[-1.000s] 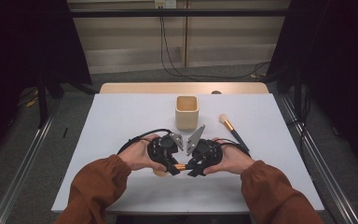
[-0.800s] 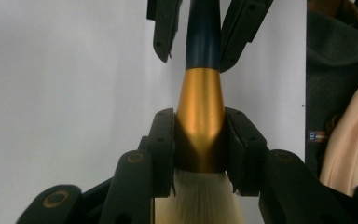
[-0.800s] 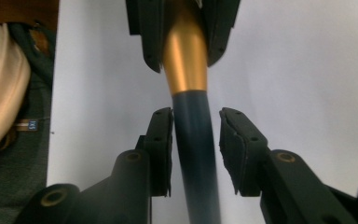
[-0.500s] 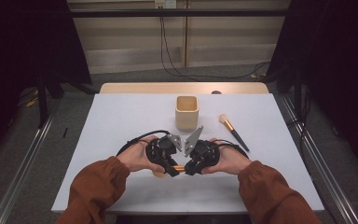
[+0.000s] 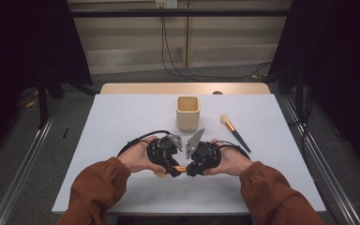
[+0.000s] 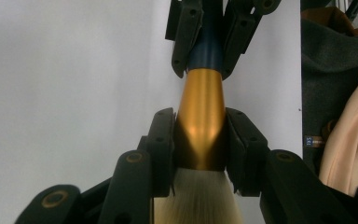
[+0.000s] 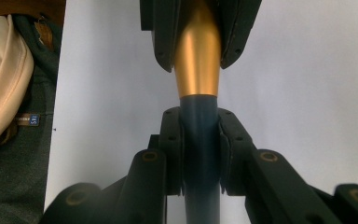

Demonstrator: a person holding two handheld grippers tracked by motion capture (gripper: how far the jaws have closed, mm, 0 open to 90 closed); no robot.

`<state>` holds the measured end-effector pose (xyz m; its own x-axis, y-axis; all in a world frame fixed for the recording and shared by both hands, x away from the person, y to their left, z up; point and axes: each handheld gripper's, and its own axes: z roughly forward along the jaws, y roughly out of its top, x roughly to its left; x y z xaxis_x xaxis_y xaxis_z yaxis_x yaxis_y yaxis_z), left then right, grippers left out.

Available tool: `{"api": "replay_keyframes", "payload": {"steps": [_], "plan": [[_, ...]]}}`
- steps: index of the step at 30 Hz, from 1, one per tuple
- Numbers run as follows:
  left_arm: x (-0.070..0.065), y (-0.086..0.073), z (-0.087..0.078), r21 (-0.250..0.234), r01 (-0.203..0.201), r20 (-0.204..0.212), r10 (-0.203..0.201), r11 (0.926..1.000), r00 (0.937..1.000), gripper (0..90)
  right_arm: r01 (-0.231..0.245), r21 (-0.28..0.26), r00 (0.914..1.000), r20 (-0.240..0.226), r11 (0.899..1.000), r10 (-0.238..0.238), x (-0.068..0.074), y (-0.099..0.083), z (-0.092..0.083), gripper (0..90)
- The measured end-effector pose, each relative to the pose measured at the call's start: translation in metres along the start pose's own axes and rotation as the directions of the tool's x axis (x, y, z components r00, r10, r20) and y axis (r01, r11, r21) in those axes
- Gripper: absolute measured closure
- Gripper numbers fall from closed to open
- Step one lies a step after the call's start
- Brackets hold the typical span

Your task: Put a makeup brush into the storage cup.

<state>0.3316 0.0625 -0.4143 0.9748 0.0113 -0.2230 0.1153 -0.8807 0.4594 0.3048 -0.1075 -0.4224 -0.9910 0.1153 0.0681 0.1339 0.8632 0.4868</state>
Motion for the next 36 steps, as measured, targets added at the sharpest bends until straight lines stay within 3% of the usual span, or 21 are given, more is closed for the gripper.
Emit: {"api": "replay_keyframes", "payload": {"steps": [9, 14, 15, 17, 18, 20, 22, 23, 24, 29, 32, 35, 36], "plan": [[0.001, -0.003, -0.001, -0.051, 0.014, -0.021, -0.015, 0.9986, 0.9997, 57.4, 0.003, -0.021, 0.9998, 0.018, 1.000, -0.003, 0.002, -0.002, -0.006, 75.4], [0.000, -0.004, -0.002, -0.093, 0.027, -0.038, -0.030, 0.9953, 0.9988, 45.0, -0.013, -0.014, 0.9996, 0.024, 1.000, 0.014, 0.000, -0.004, -0.007, 75.4], [0.000, -0.004, -0.002, -0.104, 0.033, -0.048, -0.038, 0.9941, 0.9981, 39.2, -0.020, -0.012, 0.9994, 0.027, 1.000, 0.021, -0.001, -0.005, -0.007, 75.4], [-0.001, -0.006, -0.003, -0.114, 0.033, -0.048, -0.038, 0.9930, 0.9981, 39.1, -0.022, -0.011, 0.9991, 0.035, 1.000, 0.023, -0.002, -0.006, -0.007, 75.4], [-0.001, -0.007, -0.003, -0.129, 0.036, -0.065, -0.044, 0.9911, 0.9969, 31.0, -0.043, -0.018, 0.9982, 0.042, 0.999, 0.043, -0.004, -0.008, -0.009, 75.4], [-0.002, -0.009, -0.004, -0.140, 0.042, -0.079, -0.054, 0.9893, 0.9954, 29.0, -0.047, -0.026, 0.9977, 0.048, 0.999, 0.049, -0.006, -0.009, -0.010, 75.4], [-0.002, -0.013, -0.006, -0.162, 0.058, -0.085, -0.072, 0.9852, 0.9937, 25.6, -0.052, -0.028, 0.9972, 0.053, 0.998, 0.053, -0.006, -0.010, -0.011, 75.3], [-0.002, -0.014, -0.006, -0.171, 0.068, -0.094, -0.085, 0.9830, 0.9920, 18.3, -0.065, -0.024, 0.9962, 0.056, 0.998, 0.066, -0.006, -0.011, -0.012, 75.4], [-0.002, -0.018, -0.006, -0.191, 0.077, -0.108, -0.099, 0.9786, 0.9892, 16.5, -0.067, -0.027, 0.9957, 0.063, 0.997, 0.069, -0.006, -0.011, -0.013, 75.4], [-0.002, -0.024, -0.010, -0.215, 0.100, -0.131, -0.130, 0.9714, 0.9829, 9.2, -0.092, -0.048, 0.9929, 0.072, 0.995, 0.095, -0.007, -0.016, -0.015, 75.4], [-0.002, -0.033, -0.015, -0.271, 0.126, -0.140, -0.168, 0.9545, 0.9757, 5.0, -0.118, -0.061, 0.9886, 0.087, 0.991, 0.123, -0.008, -0.022, -0.016, 75.3], [-0.002, -0.037, -0.018, -0.282, 0.129, -0.147, -0.175, 0.9507, 0.9735, 4.5, -0.141, -0.076, 0.9842, 0.097, 0.987, 0.148, -0.008, -0.026, -0.018, 75.3], [-0.002, -0.039, -0.018, -0.299, 0.144, -0.145, -0.194, 0.9434, 0.9702, 4.5, -0.145, -0.087, 0.9831, 0.100, 0.986, 0.154, -0.009, -0.027, -0.019, 75.3]]}}
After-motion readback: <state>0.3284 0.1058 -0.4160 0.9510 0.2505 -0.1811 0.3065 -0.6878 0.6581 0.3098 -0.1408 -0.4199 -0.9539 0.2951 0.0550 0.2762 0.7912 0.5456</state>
